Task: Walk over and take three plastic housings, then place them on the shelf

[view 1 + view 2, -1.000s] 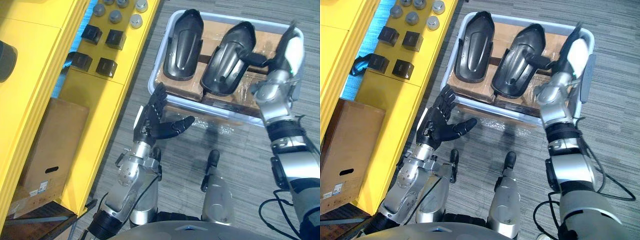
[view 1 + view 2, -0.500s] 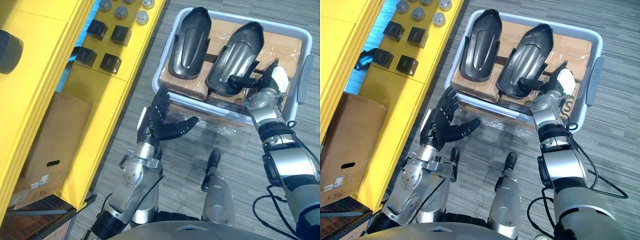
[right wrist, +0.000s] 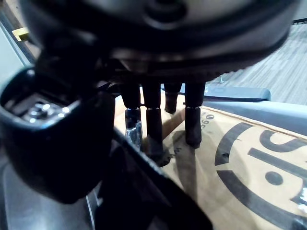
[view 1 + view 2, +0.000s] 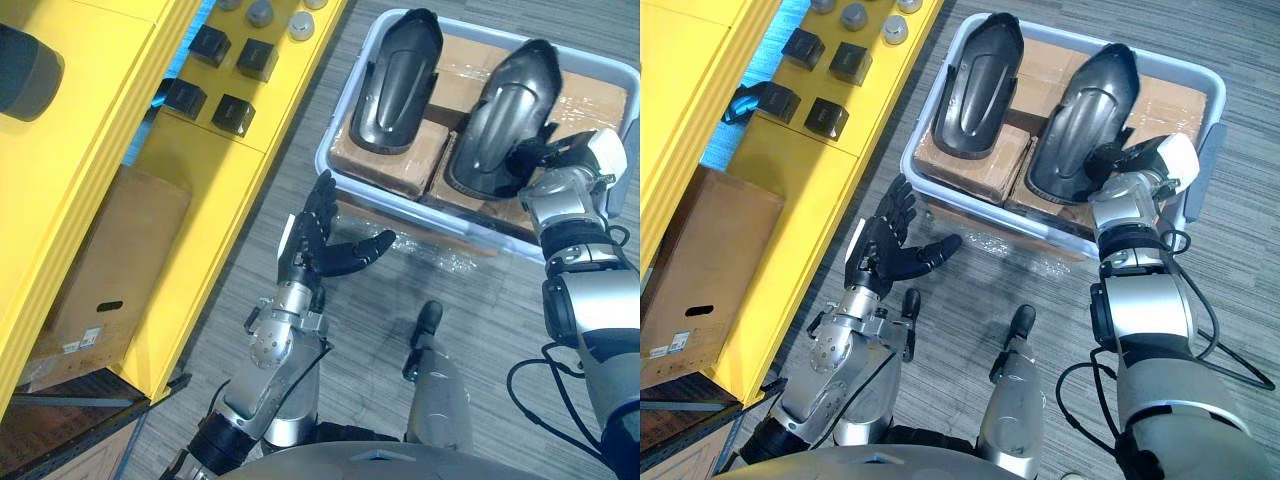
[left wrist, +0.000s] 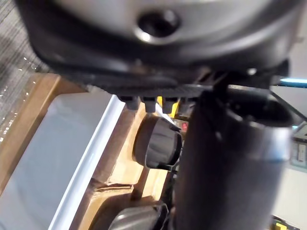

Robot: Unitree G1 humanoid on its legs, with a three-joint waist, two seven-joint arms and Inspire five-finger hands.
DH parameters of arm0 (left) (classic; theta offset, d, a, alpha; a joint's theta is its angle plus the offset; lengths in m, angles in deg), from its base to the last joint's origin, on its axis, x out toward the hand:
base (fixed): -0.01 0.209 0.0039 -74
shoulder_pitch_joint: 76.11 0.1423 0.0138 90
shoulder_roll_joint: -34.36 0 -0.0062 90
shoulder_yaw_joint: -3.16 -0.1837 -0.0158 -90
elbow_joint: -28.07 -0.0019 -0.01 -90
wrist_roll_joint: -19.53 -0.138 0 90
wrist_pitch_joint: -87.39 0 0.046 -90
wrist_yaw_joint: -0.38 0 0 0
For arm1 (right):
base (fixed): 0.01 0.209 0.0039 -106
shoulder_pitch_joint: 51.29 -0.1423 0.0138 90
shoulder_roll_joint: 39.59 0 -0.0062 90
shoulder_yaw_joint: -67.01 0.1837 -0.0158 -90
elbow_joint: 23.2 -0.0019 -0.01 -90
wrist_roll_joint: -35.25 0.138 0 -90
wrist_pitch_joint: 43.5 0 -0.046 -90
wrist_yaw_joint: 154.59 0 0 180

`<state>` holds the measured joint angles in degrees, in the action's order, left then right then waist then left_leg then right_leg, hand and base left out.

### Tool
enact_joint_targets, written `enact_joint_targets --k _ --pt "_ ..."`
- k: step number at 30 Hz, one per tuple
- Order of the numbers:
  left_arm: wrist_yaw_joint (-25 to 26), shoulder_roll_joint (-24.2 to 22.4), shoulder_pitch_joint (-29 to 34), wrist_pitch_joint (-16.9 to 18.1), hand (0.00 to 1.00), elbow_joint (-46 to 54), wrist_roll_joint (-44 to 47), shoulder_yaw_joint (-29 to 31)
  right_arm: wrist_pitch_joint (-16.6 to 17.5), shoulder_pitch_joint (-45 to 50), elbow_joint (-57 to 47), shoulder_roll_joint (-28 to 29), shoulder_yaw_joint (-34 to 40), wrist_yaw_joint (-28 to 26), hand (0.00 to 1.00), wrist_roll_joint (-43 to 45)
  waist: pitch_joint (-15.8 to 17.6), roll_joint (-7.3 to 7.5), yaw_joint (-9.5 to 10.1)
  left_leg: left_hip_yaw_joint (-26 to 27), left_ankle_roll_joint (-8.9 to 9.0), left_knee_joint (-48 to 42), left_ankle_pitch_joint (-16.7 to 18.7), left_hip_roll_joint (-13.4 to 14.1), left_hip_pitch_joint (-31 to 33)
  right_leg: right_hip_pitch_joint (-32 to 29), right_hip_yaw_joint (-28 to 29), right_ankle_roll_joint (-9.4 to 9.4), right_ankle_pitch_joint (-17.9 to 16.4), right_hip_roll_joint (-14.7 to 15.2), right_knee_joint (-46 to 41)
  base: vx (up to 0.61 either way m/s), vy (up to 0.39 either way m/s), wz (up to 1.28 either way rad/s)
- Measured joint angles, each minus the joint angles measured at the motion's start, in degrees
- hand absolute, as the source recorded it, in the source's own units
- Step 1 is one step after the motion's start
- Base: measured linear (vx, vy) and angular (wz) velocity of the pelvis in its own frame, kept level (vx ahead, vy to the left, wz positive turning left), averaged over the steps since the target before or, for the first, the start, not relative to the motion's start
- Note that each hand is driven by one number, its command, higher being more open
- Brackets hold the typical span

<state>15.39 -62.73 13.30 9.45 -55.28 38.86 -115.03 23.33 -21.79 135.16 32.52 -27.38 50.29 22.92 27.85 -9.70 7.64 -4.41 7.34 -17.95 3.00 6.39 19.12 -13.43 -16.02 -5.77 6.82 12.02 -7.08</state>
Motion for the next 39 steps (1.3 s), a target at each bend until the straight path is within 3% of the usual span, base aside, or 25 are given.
enact_joint_targets --k 6,12,17,22,25,30,34,39 --pt "0.51 0.13 0.52 0.0 1.0 0.25 -1.96 1.81 1.52 -0.03 1.39 0.27 1.81 -0.75 0.0 -0.29 -0.2 -0.3 0.15 -0.69 -0.15 -0.05 -0.27 -0.22 0.0 0.22 -0.95 0.41 -0.5 0.31 -0.82 -0.02 0.002 0.07" --pt "-0.29 0.89 1.68 0.01 1.0 1.13 -1.95 4.51 7.52 2.19 1.78 -0.45 1.25 -0.75 0.0 -0.87 -0.2 -0.3 -0.13 -0.71 -0.15 0.06 -0.43 -0.29 -0.07 0.19 -1.07 0.66 -0.66 0.4 -0.85 -0.01 0.002 0.0" --pt "-2.18 1.17 3.82 0.15 1.0 4.15 -1.98 4.61 11.53 4.55 1.18 -1.45 -3.17 -0.46 0.0 -2.88 -0.19 -0.28 -0.33 -0.63 -0.01 0.33 -0.53 -0.2 -0.54 0.67 -1.09 0.19 -0.31 0.33 -0.44 0.0 0.0 0.0" --pt "-3.61 1.28 5.35 0.85 1.0 6.6 -2.14 5.91 13.14 9.02 -4.88 -1.63 -6.0 0.87 0.0 -3.04 -0.05 -0.06 -1.32 -0.53 0.03 0.66 -0.54 0.19 -0.87 1.33 -1.13 -0.05 0.01 -0.16 0.6 0.01 -0.002 -0.01" --pt "-4.21 1.97 5.55 2.35 1.0 7.75 -4.52 6.26 13.85 12.15 -9.2 -1.63 -6.37 2.63 0.0 -3.0 0.08 0.37 -1.79 -0.12 0.18 1.35 -0.63 0.39 -1.99 2.21 -0.99 -0.12 0.15 -0.34 1.26 0.04 -0.008 -0.04" --pt "-5.12 3.3 4.57 4.18 1.0 10.27 -6.53 6.72 13.85 15.73 -18.27 -1.62 -6.23 6.71 0.0 -3.14 0.04 2.61 -3.07 1.14 0.2 2.3 -0.64 0.65 -3.09 2.78 0.16 -0.11 0.94 -0.64 2.58 0.02 0.006 -0.1" --pt "-6.93 3.69 1.34 3.86 1.0 10.32 -6.24 6.49 13.93 17.03 -24.96 -1.62 -5.64 9.88 0.0 -4.33 -0.18 4.23 -3.73 2.12 0.28 2.54 -0.59 1.2 -3.82 2.89 1.04 0.15 1.24 -1.13 2.89 0.0 0.002 -0.13" --pt "-7.82 4.05 -2.38 0.66 1.0 9.44 -6.45 4.97 14.48 16.97 -26.6 -1.41 -5.52 12.29 0.0 -5.58 -0.33 4.74 -4.34 2.74 0.35 2.66 -0.59 1.36 -4.88 3.6 1.63 0.26 1.48 -1.33 3.3 -0.01 0.0 -0.06"
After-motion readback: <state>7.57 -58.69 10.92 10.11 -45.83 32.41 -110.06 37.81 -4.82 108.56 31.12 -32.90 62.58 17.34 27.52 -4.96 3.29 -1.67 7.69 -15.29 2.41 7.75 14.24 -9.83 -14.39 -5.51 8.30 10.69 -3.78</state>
